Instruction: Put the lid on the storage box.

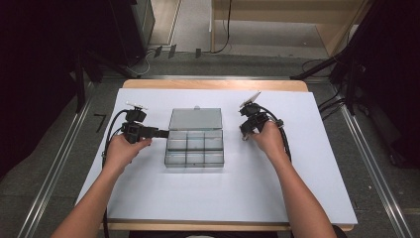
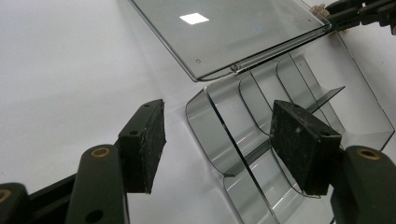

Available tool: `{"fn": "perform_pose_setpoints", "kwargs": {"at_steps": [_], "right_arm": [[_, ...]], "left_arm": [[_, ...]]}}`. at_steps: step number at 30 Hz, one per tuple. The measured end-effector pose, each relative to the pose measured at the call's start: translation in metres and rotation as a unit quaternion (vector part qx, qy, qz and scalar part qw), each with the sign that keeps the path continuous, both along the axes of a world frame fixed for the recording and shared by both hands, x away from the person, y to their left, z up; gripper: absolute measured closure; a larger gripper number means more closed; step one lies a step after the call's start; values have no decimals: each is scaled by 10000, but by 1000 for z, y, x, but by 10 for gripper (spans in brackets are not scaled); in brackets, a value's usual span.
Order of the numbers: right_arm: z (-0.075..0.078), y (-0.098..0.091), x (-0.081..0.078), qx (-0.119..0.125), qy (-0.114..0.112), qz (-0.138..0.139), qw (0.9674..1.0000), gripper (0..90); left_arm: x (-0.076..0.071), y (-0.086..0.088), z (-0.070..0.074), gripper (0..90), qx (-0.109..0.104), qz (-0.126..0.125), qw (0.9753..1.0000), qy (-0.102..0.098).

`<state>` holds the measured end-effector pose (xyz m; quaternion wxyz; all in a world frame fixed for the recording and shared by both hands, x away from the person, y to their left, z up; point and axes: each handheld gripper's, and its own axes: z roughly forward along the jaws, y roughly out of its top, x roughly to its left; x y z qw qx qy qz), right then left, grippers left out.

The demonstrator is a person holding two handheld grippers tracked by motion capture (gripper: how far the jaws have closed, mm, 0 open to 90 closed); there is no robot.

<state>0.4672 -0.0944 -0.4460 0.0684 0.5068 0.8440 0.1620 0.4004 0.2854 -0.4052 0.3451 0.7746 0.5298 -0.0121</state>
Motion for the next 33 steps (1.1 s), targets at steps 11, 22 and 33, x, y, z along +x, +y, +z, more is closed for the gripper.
{"fn": "perform_pose_setpoints", "kwargs": {"at_steps": [11, 22, 33], "right_arm": [[0, -10, 1, 273, 114, -33, 9996, 814], [1, -16, 0, 548, 109, -42, 9984, 860], [13, -21, -5, 939, -200, 42, 9954, 862]], "left_arm": [[1, 3, 0, 369, -35, 34, 10000, -1], [3, 4, -1, 370, -71, 77, 9999, 7], [3, 7, 0, 370, -120, 109, 9999, 6]]}}
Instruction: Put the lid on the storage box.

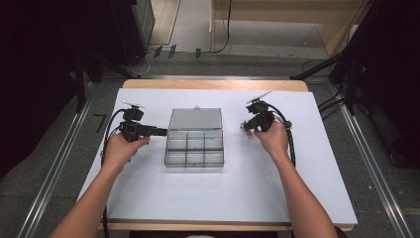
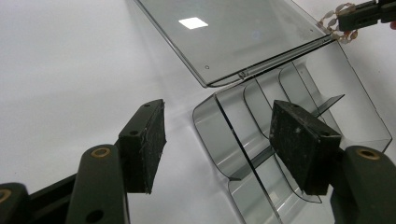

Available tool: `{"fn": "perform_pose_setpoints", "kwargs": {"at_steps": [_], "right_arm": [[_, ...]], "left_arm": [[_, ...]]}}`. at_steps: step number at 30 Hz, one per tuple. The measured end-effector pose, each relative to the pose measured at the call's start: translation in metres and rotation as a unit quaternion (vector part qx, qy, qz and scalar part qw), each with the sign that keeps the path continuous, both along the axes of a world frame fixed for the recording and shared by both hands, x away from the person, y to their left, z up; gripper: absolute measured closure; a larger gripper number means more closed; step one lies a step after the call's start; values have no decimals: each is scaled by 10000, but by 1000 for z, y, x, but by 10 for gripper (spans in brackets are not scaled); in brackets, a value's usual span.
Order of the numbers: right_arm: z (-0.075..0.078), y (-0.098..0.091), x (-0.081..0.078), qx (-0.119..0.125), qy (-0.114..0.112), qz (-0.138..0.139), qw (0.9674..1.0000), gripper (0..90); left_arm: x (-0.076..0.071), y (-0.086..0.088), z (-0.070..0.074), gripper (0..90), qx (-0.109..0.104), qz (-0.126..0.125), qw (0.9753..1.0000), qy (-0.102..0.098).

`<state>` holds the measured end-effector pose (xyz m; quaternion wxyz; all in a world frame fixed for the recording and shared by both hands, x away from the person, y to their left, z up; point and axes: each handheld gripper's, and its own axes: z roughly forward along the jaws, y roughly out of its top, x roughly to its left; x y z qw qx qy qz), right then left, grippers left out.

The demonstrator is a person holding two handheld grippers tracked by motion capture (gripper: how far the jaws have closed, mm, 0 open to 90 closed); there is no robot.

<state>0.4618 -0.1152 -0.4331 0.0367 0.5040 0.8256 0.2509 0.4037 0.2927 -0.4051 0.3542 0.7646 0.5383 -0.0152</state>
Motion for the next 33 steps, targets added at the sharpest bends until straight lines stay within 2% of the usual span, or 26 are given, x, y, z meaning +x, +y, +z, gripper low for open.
{"fn": "perform_pose_setpoints", "kwargs": {"at_steps": [9, 18, 20, 28, 33], "right_arm": [[14, -7, -8, 294, -225, 17, 9993, 861], [21, -10, -14, 468, -387, 24, 9981, 861], [23, -11, -15, 534, -397, -23, 9978, 861], [29, -13, -21, 678, -517, 17, 9964, 860], [31, -13, -25, 775, -516, 26, 9957, 861]], "left_arm": [[0, 0, 1, 370, -16, 10, 10000, -15], [0, 1, 2, 370, -41, 3, 10000, -23], [0, 1, 2, 371, -100, -2, 9999, -12], [1, 3, 3, 371, -80, 4, 10000, -30], [1, 4, 3, 371, -97, 8, 9999, -35]]}}
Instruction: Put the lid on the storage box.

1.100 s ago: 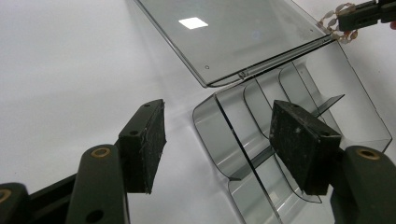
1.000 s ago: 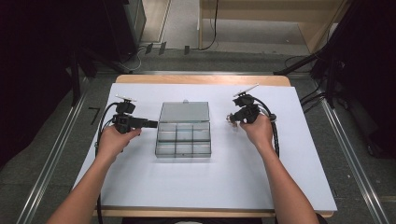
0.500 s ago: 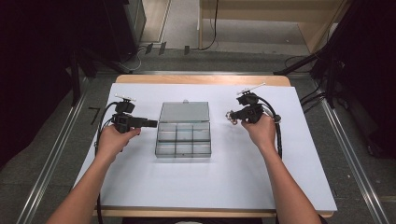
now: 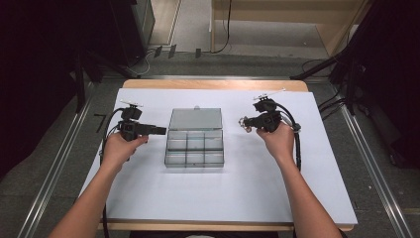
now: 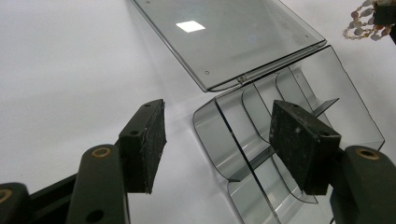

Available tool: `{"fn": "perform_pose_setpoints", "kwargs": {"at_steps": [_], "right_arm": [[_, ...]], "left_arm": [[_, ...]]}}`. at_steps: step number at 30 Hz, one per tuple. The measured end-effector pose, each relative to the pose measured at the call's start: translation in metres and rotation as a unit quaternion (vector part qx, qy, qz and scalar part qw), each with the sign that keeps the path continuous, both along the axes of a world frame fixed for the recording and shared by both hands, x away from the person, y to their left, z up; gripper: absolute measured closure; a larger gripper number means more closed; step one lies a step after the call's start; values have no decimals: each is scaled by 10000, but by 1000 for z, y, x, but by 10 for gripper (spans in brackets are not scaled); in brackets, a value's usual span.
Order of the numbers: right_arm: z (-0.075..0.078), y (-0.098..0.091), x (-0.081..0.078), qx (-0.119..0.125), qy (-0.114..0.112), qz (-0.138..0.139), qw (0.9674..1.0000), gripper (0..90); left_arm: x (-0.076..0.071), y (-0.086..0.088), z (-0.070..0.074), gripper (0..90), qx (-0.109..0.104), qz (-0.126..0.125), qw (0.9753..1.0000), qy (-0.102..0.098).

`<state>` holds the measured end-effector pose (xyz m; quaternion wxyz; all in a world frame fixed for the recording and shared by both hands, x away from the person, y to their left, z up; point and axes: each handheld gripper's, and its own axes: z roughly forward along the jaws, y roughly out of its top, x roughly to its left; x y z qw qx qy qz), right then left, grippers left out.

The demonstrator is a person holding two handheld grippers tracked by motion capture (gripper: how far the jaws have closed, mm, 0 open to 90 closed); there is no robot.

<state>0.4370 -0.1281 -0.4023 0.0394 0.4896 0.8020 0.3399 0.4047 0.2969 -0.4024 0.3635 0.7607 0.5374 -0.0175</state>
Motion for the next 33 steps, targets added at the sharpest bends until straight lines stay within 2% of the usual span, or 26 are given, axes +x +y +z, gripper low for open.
{"fn": "perform_pose_setpoints", "kwargs": {"at_steps": [17, 33], "right_arm": [[11, 0, -19, 188, -211, 161, 9995, 860], [18, 9, -36, 308, -281, 354, 9985, 860]], "left_arm": [[0, 2, 0, 371, 32, 14, 10000, -34], [0, 2, 0, 371, 45, 9, 10000, -45]]}}
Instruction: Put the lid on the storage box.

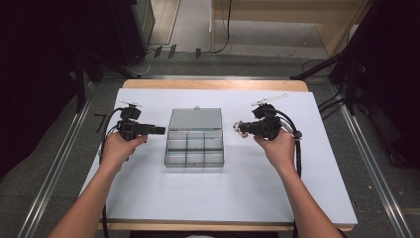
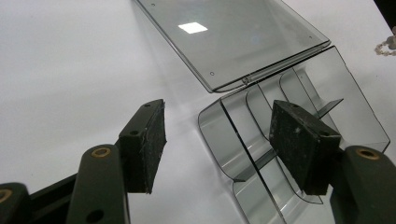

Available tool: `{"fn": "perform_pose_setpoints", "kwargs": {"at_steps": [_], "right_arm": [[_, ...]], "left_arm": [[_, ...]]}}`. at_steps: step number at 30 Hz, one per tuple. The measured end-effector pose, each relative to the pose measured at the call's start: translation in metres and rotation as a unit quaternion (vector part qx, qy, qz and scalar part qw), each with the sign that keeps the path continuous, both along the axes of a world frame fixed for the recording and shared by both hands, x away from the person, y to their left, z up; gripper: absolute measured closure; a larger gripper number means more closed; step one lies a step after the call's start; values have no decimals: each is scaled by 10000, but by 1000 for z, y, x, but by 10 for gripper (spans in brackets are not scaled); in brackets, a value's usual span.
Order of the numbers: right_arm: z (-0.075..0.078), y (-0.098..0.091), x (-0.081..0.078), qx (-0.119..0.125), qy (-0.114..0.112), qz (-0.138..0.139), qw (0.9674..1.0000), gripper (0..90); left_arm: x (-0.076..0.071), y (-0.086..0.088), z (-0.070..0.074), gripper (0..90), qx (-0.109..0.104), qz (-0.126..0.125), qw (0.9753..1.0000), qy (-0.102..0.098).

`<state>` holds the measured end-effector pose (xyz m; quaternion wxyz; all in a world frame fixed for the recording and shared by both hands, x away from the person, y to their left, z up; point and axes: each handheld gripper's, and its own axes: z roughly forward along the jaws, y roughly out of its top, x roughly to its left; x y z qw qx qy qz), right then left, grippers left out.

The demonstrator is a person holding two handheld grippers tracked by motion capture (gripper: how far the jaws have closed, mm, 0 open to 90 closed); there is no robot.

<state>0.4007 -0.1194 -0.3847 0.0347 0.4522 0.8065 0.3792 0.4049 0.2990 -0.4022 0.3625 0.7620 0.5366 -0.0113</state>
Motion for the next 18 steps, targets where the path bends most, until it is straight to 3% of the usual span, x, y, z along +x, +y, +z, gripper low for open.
{"fn": "perform_pose_setpoints", "kwargs": {"at_steps": [18], "right_arm": [[4, 21, -10, 168, -120, 359, 9991, 860]], "left_arm": [[0, 1, 0, 372, -8, 5, 10000, 5]]}}
